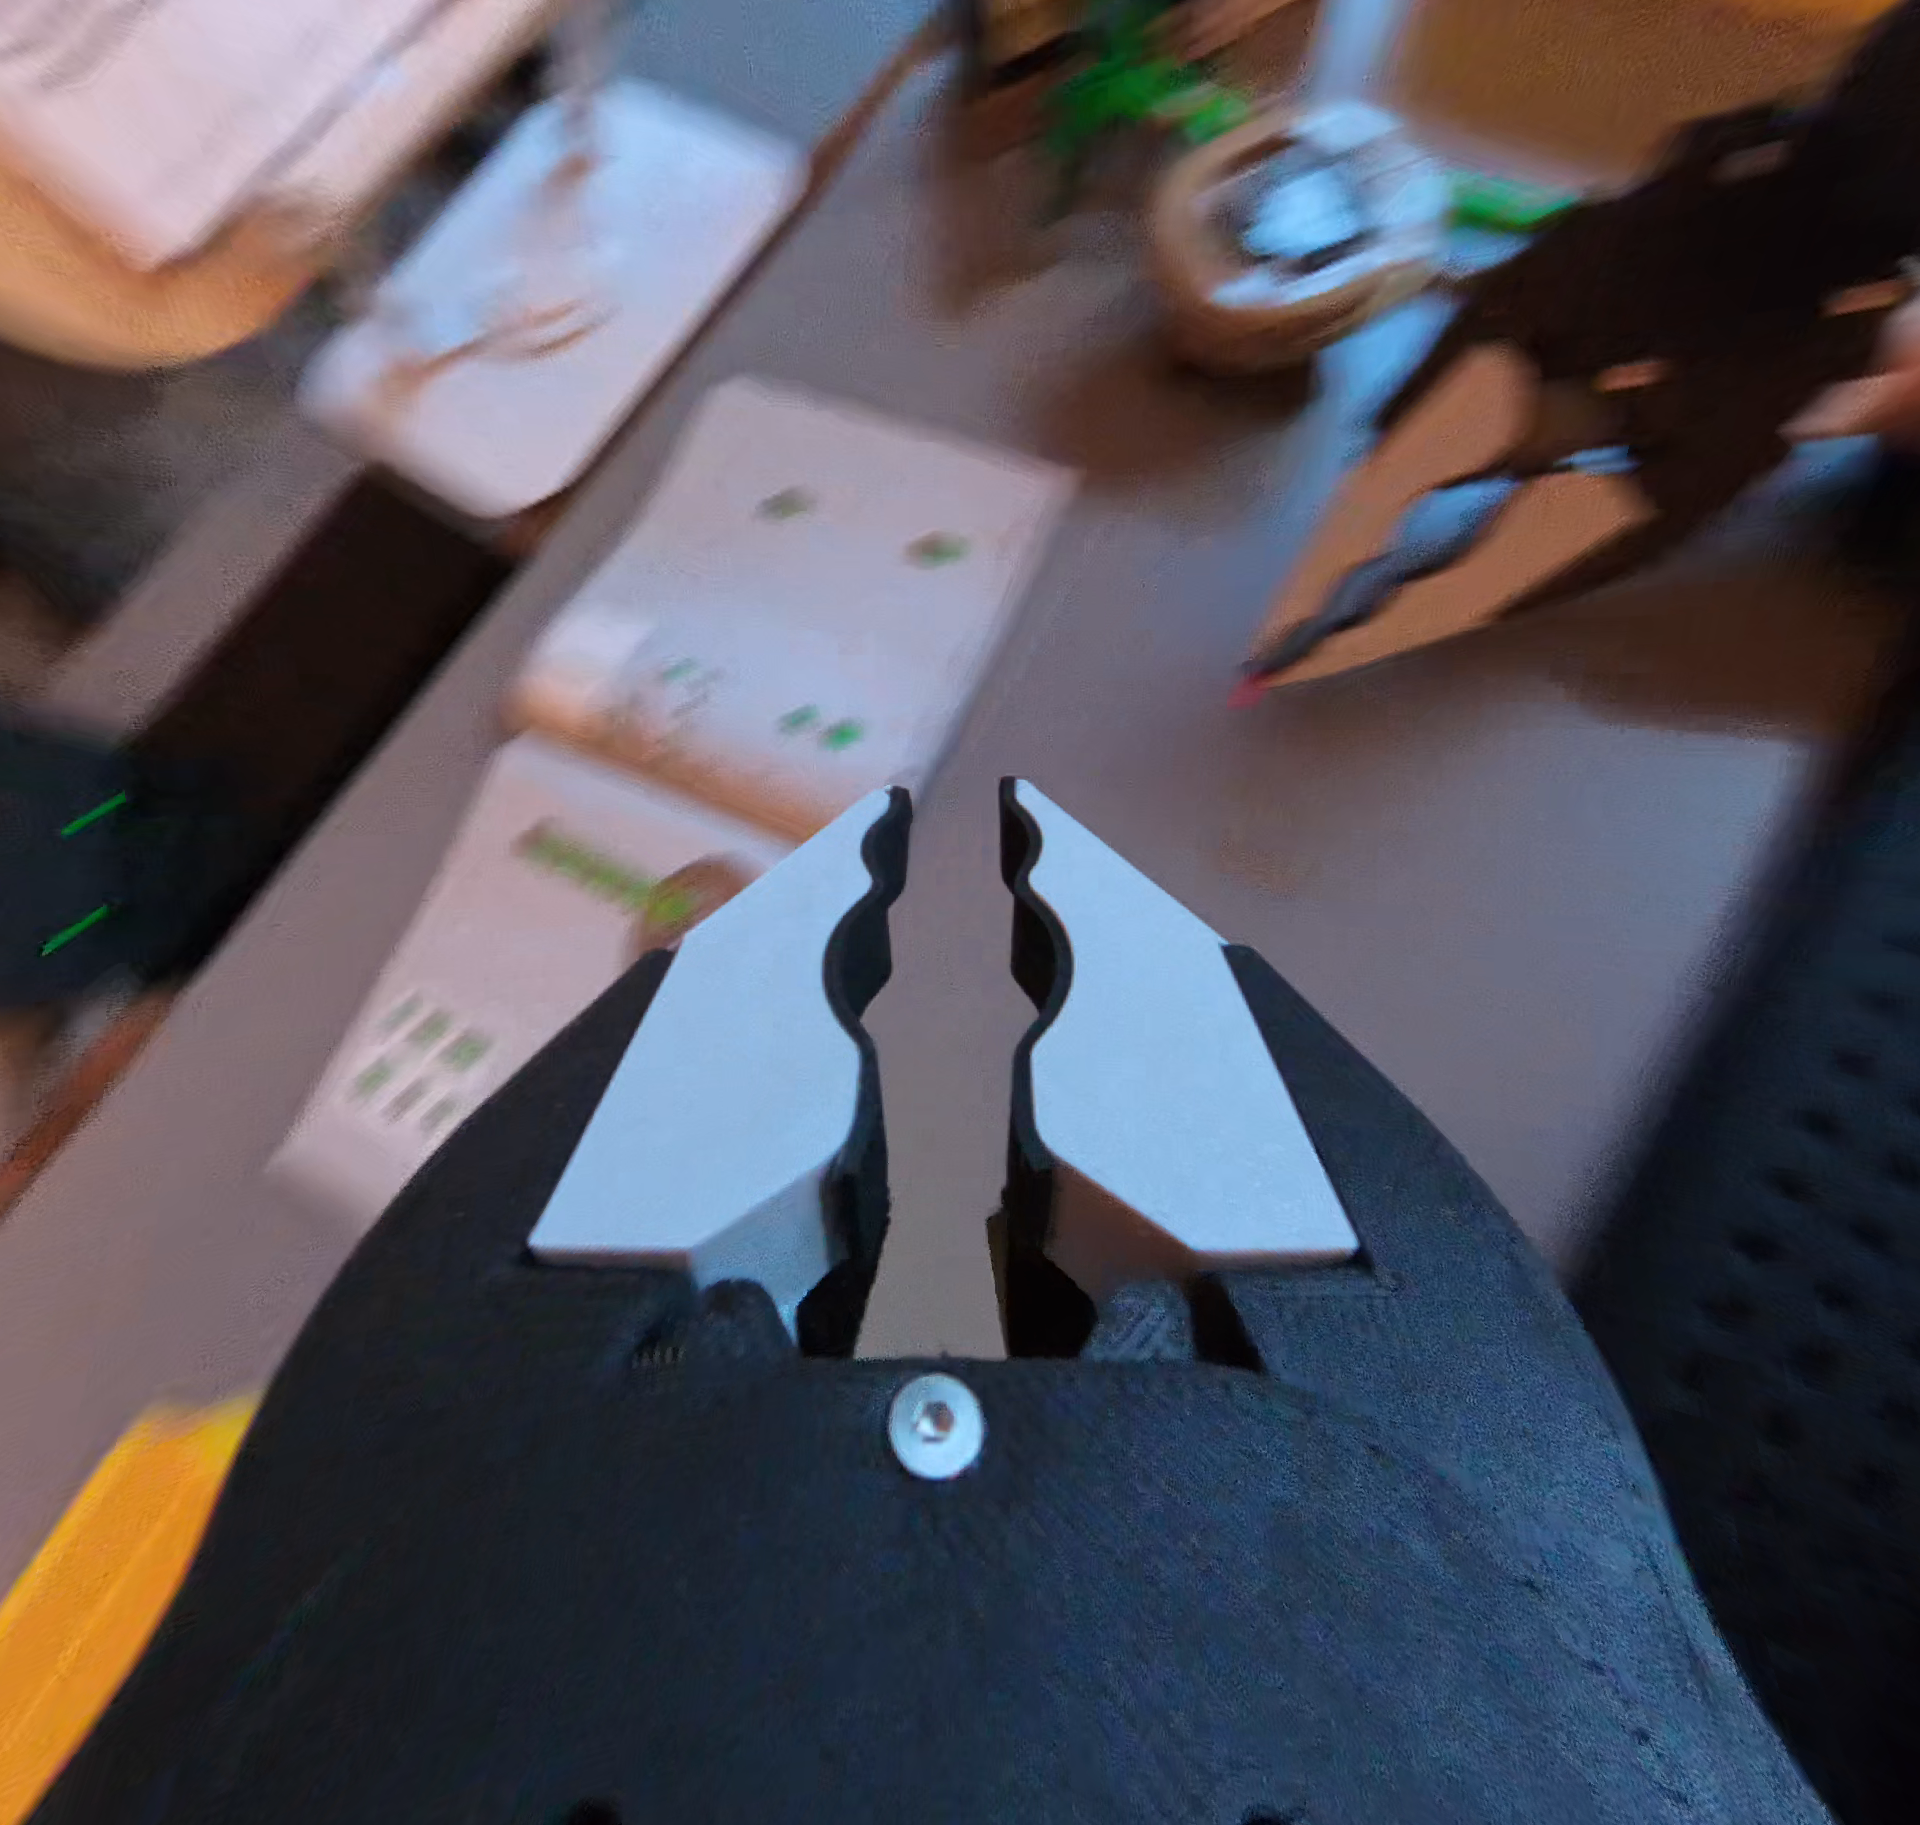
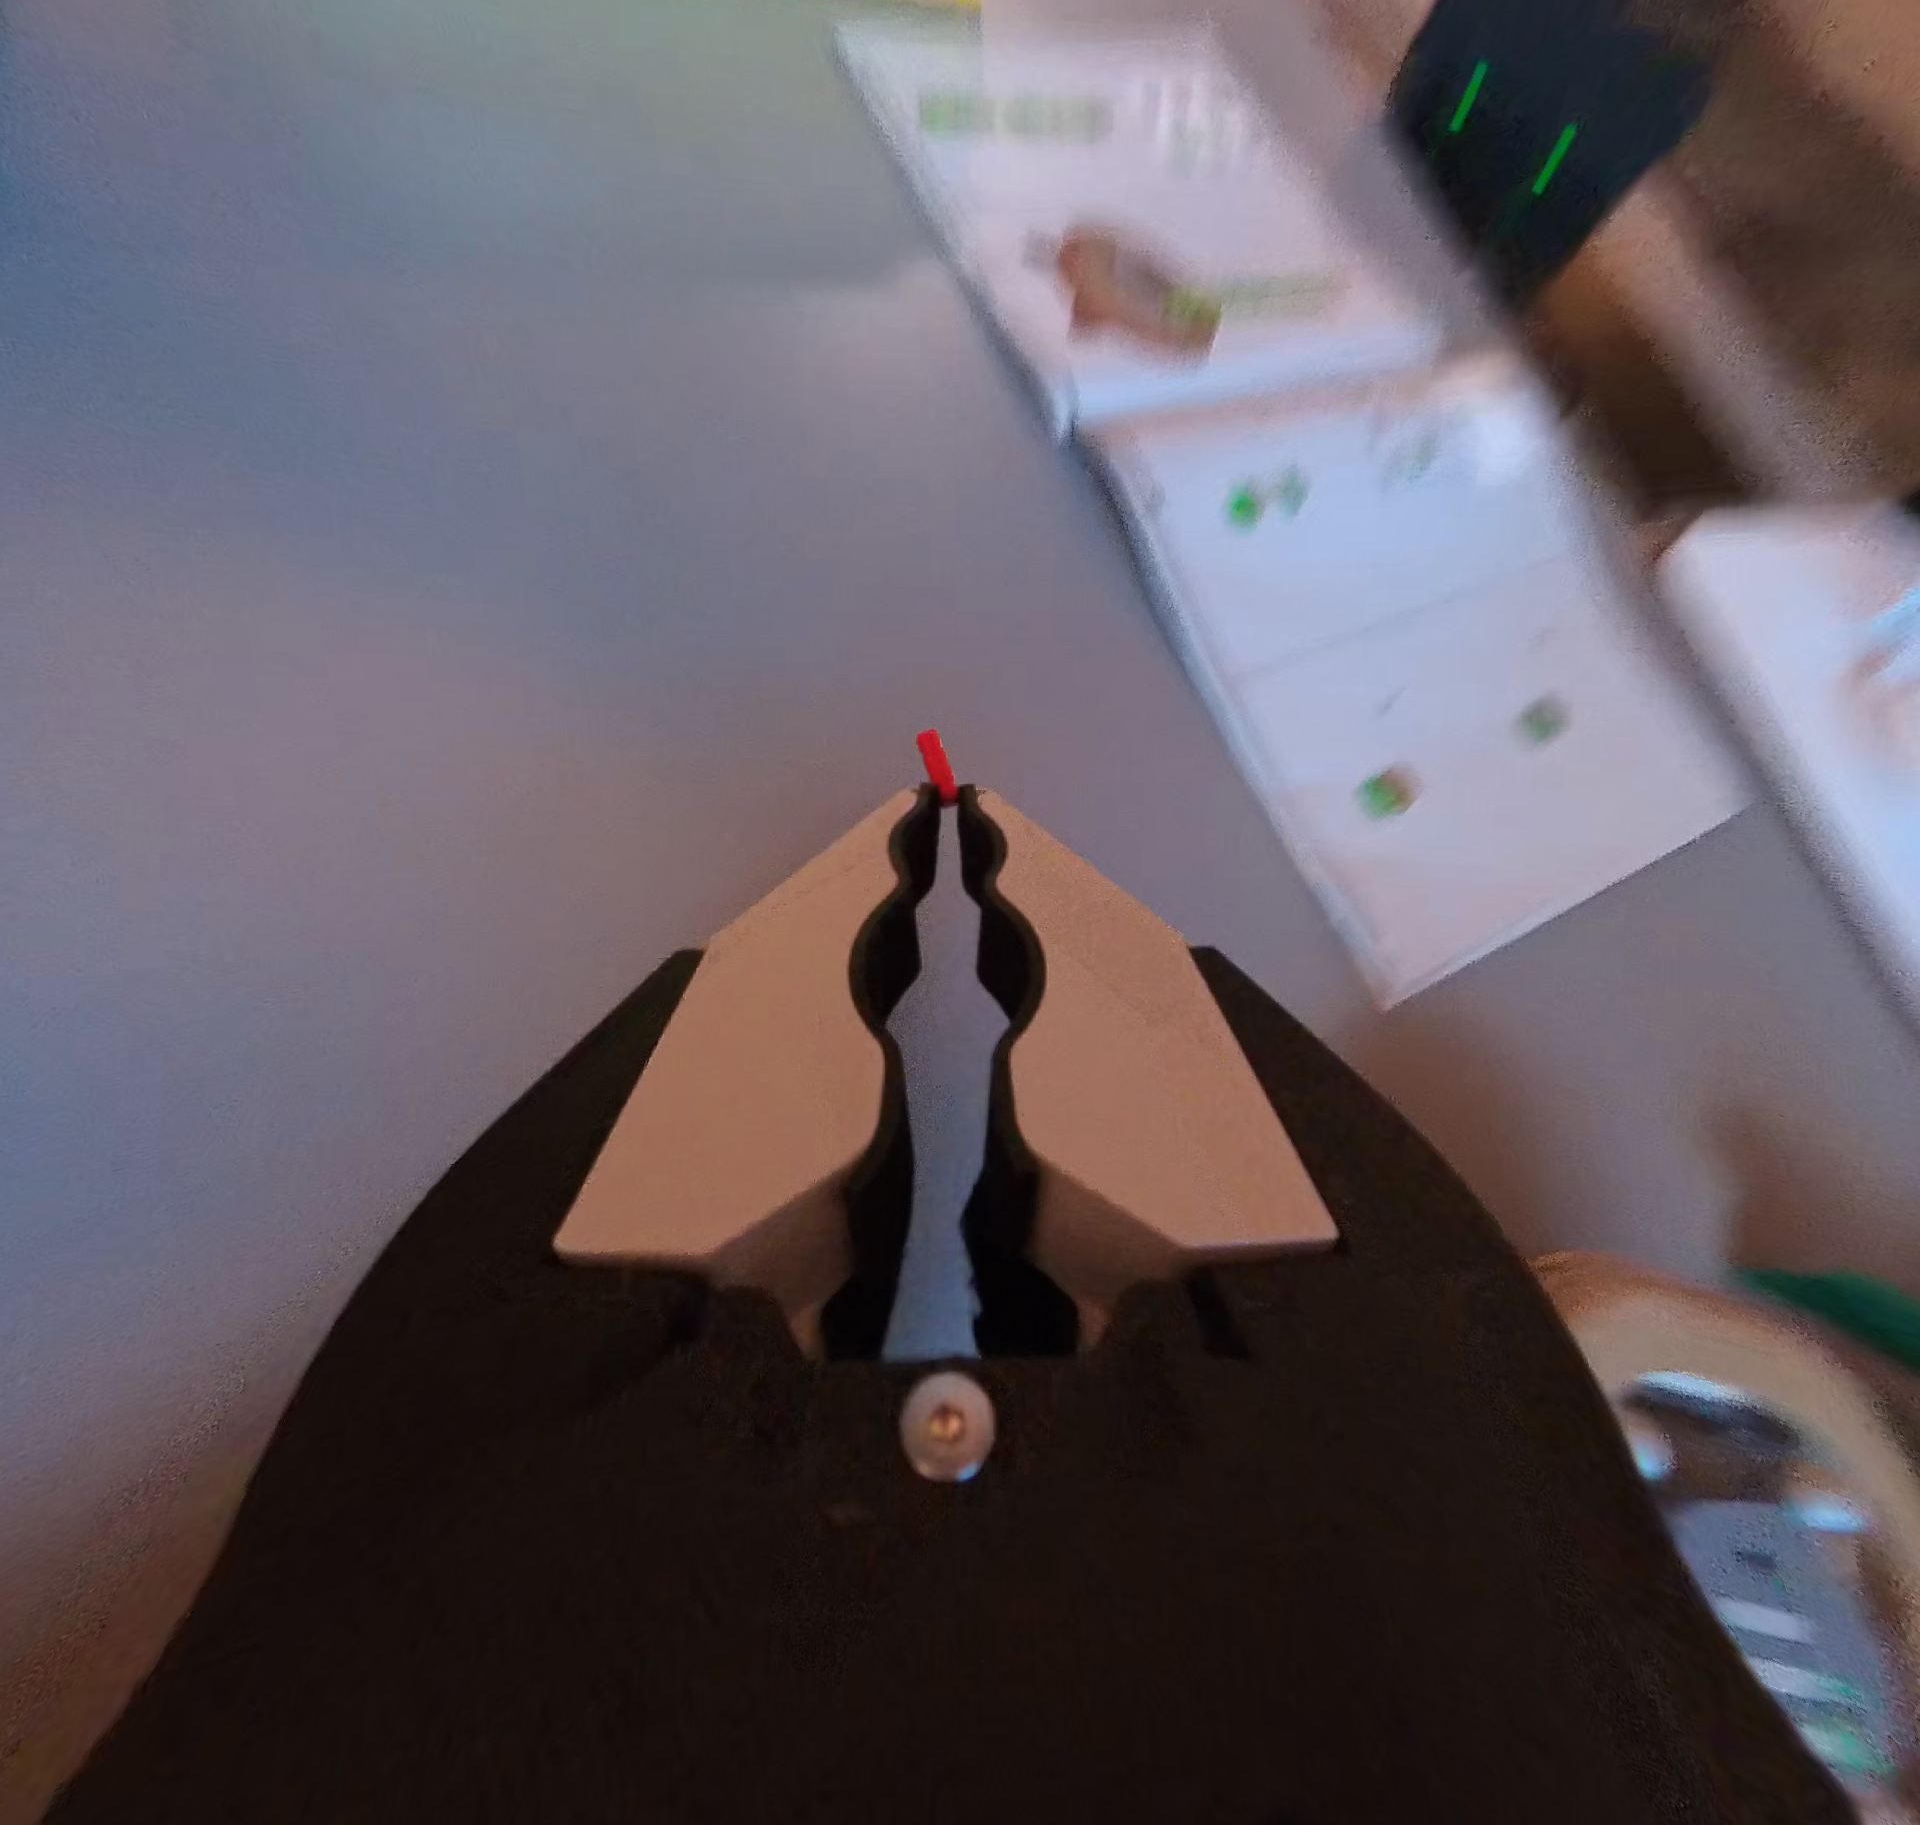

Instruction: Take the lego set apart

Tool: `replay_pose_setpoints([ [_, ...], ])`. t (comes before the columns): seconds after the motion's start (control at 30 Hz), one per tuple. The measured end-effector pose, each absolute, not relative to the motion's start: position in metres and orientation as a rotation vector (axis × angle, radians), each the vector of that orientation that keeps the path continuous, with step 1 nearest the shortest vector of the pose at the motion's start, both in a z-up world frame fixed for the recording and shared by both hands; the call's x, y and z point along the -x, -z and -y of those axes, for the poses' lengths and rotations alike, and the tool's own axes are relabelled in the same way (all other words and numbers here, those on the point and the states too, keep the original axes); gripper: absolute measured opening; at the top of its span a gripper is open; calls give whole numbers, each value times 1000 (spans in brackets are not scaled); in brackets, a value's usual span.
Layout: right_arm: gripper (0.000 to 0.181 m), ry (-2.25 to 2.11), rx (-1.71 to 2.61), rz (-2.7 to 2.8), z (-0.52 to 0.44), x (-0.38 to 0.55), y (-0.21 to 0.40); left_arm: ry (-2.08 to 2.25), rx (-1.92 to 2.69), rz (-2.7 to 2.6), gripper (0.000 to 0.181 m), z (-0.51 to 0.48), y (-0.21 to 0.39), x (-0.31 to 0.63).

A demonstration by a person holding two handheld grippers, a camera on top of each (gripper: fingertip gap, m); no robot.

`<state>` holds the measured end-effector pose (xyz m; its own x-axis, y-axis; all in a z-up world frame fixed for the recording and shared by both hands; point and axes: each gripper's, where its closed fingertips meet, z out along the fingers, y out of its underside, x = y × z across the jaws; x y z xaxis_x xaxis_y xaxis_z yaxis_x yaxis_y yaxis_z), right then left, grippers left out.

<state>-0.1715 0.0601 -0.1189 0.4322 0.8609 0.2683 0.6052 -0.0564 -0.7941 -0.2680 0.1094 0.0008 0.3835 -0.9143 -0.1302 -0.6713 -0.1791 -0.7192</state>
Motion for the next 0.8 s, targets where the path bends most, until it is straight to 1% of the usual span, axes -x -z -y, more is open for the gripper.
replay_pose_setpoints([
  [0.07,2,-194,1498,1252,-53,177,75,713,1829,-1470,15,-81,-5,242],
  [0.13,2,-95,1265,1207,-34,182,32,868,1768,-1505,17,-68,-9,229],
  [0.2,2,-55,1143,1173,-18,185,9,985,1711,-1545,24,-58,-9,219],
  [0.23,2,-42,1115,1163,-14,185,4,1031,1683,-1567,24,-53,-8,215],
  [0.37,2,1,1106,1156,-17,183,4,1122,1606,-1667,24,-37,6,204],
  [0.5,2,-6,1117,1145,-20,179,5,1262,1551,-1666,27,-24,1,192],
  [0.6,2,15,1106,1143,-19,179,3,1261,1554,-1675,28,-22,5,188],
  [0.67,2,33,1100,1149,-19,179,4,1250,1570,-1683,25,-21,8,187],
  [0.8,2,55,1108,1171,-21,181,9,1251,1612,-1700,23,-18,16,183],
])
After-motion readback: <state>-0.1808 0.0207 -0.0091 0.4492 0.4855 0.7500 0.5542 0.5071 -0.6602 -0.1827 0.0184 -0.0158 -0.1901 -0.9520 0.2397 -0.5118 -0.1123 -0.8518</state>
